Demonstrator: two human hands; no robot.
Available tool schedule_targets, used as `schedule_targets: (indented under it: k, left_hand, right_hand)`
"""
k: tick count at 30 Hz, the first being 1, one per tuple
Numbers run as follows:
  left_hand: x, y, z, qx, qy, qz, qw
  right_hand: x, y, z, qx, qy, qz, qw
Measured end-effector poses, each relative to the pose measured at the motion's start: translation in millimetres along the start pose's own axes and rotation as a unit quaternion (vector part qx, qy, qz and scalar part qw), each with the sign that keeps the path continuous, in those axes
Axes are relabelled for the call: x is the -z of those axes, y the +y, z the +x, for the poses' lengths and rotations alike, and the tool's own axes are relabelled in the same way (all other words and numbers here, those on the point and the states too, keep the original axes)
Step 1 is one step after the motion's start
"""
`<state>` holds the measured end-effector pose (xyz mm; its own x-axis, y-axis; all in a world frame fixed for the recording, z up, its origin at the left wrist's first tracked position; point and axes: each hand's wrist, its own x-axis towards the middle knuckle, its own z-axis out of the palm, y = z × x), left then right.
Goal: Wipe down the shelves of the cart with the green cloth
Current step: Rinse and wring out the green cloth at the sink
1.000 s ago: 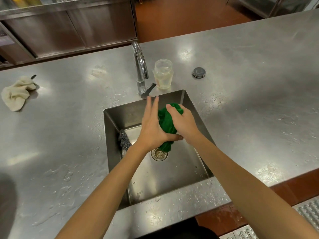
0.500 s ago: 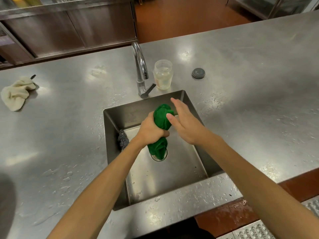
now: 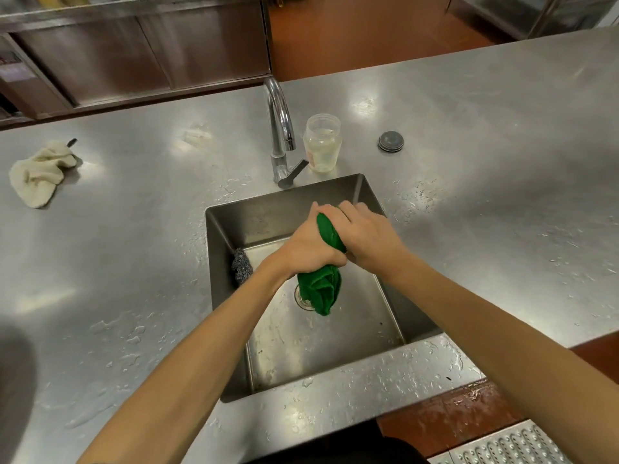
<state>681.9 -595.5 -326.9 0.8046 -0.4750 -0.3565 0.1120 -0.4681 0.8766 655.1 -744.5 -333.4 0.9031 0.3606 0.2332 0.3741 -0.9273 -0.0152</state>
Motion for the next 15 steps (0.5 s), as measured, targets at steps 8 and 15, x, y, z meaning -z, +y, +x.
schedule_targets:
  k: [8,15]
  left_hand:
    - [-1.9,-10.4,5.3,0.025,0.025,0.136,0.99]
    - [-1.0,5.0,-41.8,0.164,0.181,-0.151,0.958]
  right_hand:
    - [-6.6,0.4,11.4,-0.027,-0.085,0.018,0.996]
    - [-5.3,7.6,15.6,-0.118,-0.085,-0.061,0.987]
